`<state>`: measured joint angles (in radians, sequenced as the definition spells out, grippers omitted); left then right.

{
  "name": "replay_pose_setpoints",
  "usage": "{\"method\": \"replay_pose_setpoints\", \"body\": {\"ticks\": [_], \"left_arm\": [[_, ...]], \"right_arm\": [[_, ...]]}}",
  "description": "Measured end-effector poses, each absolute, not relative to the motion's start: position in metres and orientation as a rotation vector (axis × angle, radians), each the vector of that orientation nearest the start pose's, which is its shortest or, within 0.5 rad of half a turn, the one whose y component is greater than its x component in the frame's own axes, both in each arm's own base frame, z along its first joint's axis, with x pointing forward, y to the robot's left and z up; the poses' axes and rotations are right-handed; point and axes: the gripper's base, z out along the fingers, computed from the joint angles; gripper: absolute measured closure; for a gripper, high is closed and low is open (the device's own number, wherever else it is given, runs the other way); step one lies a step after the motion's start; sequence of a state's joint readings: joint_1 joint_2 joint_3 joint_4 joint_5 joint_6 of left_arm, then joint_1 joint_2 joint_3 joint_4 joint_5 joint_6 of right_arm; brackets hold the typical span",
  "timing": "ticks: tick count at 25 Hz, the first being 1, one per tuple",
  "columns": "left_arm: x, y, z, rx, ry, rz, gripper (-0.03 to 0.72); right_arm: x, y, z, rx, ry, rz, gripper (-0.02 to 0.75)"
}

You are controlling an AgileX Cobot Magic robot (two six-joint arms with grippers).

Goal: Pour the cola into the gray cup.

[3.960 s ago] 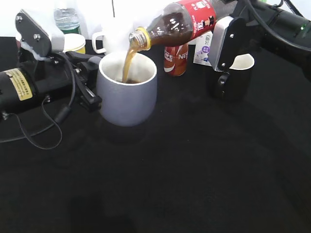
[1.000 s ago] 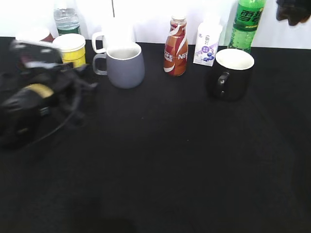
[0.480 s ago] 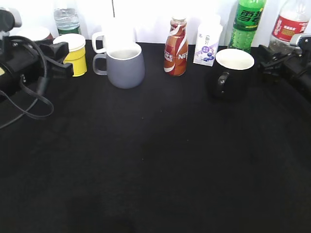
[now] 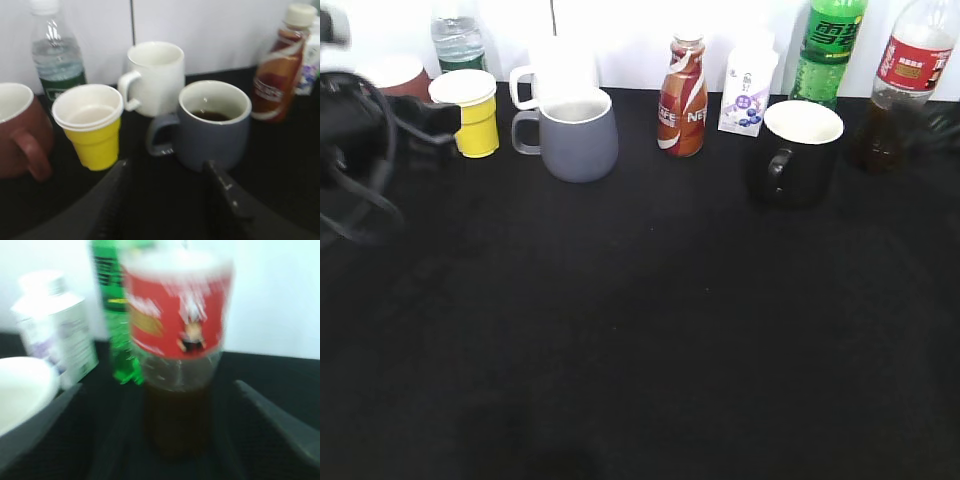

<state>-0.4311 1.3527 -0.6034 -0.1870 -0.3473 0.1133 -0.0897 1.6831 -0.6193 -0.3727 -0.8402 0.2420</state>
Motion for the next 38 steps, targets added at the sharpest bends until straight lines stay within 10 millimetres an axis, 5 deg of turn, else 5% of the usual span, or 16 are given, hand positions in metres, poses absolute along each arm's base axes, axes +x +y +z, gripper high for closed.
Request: {"method": "replay_pose_setpoints", "body": {"ticks": [3,6,9,11,15,19,21,25,38], "left_arm": [[0.249,-0.115,0.267,0.413,2.069,-0.295,0.333],[0.233,-0.107,0.264,0.488,2.315,-0.217,0.332],[0.210,-0.087,0.283,0.421,2.355,-0.101,0.332],[0.185,-0.072,0.298,0.388,2.390,-0.064,0.332],[0.120,-0.040,0.317,0.322,2.433,-0.050,0.312],[0.057,-0.013,0.286,0.283,2.363,-0.125,0.307],[0.038,-0.005,0.280,0.299,2.284,-0.141,0.307],[0.029,-0.012,0.280,0.467,2.230,-0.220,0.307],[0.029,-0.012,0.281,0.488,2.223,-0.217,0.328]], "right_arm": [[0.288,-0.004,0.225,-0.131,1.996,0.114,0.118],[0.259,0.013,0.241,-0.133,2.152,-0.053,0.125],[0.239,0.035,0.235,-0.121,2.342,-0.181,0.141],[0.212,0.054,0.247,-0.211,2.459,-0.067,0.142],[0.133,0.049,0.301,-0.308,2.431,0.188,0.142],[0.039,0.014,0.322,-0.314,2.202,0.231,0.142],[0.015,0.004,0.315,-0.340,2.119,0.222,0.142],[0.016,0.006,0.279,-0.403,2.160,0.202,0.142],[0.018,0.007,0.279,-0.411,2.141,0.210,0.143]]}}
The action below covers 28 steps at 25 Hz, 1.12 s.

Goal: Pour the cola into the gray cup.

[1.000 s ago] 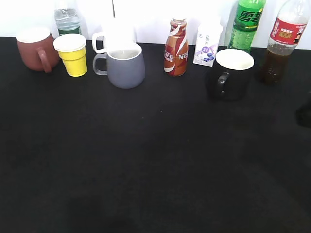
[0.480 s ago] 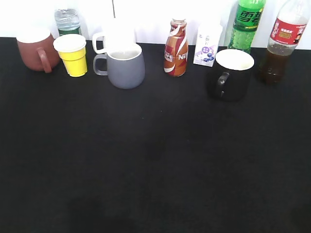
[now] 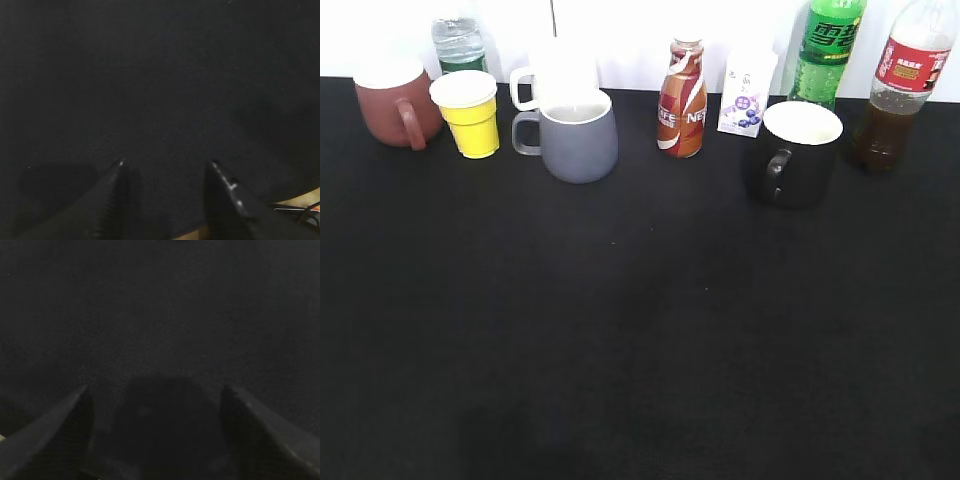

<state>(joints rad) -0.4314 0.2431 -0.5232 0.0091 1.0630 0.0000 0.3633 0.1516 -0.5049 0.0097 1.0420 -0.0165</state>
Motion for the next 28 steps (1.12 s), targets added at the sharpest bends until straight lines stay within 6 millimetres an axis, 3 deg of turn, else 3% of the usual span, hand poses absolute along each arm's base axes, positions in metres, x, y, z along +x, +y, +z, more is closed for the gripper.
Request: {"method": "replay_pose_setpoints", "body": {"ticks": [4,9,12,28], "left_arm": [[0.020,-0.008,0.282,0.436,2.168,-0.210,0.421],[-0.004,0.001,0.283,0.114,2.042,-0.059,0.454],[-0.008,0.001,0.283,0.066,2.018,-0.031,0.454],[-0.008,0.001,0.283,0.064,2.018,-0.040,0.455]], "right_arm": [[0.018,0.007,0.279,-0.370,2.147,0.192,0.143],[0.012,0.001,0.280,-0.031,2.127,0.013,0.143],[-0.005,0.001,0.280,-0.027,2.017,0.009,0.143],[-0.006,0.001,0.280,-0.027,2.012,0.009,0.146]]}}
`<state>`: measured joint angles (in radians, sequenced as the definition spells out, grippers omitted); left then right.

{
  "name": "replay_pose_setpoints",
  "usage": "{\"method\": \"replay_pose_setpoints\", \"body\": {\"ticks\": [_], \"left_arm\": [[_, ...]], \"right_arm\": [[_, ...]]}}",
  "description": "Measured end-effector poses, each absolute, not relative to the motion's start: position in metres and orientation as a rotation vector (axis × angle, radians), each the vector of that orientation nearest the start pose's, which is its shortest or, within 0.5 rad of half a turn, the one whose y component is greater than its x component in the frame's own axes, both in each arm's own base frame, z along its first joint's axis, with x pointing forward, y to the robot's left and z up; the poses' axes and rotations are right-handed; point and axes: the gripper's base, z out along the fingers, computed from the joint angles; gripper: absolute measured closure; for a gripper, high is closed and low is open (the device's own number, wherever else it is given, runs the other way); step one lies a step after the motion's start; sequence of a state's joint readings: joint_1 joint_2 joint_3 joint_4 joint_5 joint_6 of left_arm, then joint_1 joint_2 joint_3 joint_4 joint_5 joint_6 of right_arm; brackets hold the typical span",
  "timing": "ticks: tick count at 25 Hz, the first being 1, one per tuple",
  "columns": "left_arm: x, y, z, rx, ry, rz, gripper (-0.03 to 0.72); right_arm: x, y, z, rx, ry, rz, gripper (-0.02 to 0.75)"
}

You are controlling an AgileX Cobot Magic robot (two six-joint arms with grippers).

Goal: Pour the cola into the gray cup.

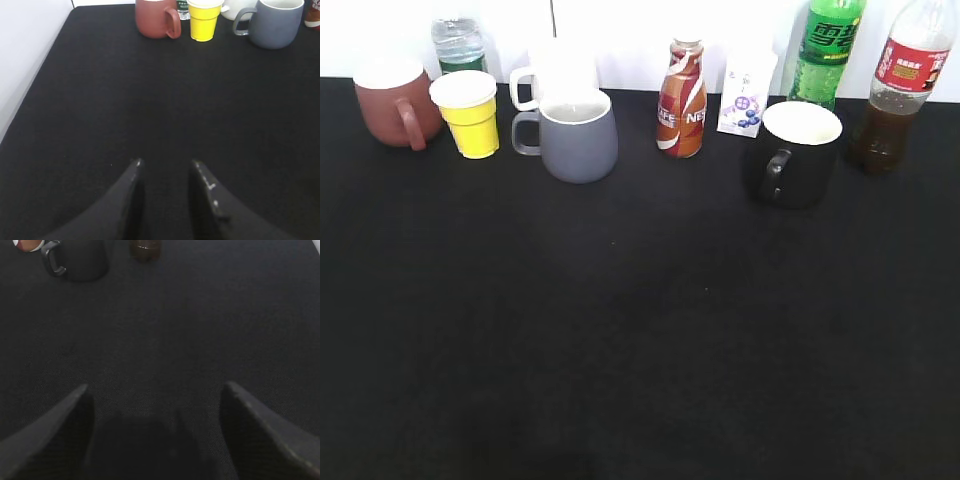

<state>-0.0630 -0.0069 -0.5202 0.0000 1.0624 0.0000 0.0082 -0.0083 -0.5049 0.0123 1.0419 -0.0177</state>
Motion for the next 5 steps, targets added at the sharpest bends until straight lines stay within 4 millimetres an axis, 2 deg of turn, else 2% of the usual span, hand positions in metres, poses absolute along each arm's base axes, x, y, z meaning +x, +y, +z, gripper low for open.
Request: {"method": "replay_pose_setpoints", "body": {"ticks": [5], "left_arm": [[-0.0084,0.0013,0.2827,0.063,2.018,-0.029,0.455]], "right_arm": [[-0.0060,0.0009,0.2801,-0.027,2.012,0.009,0.146]]}}
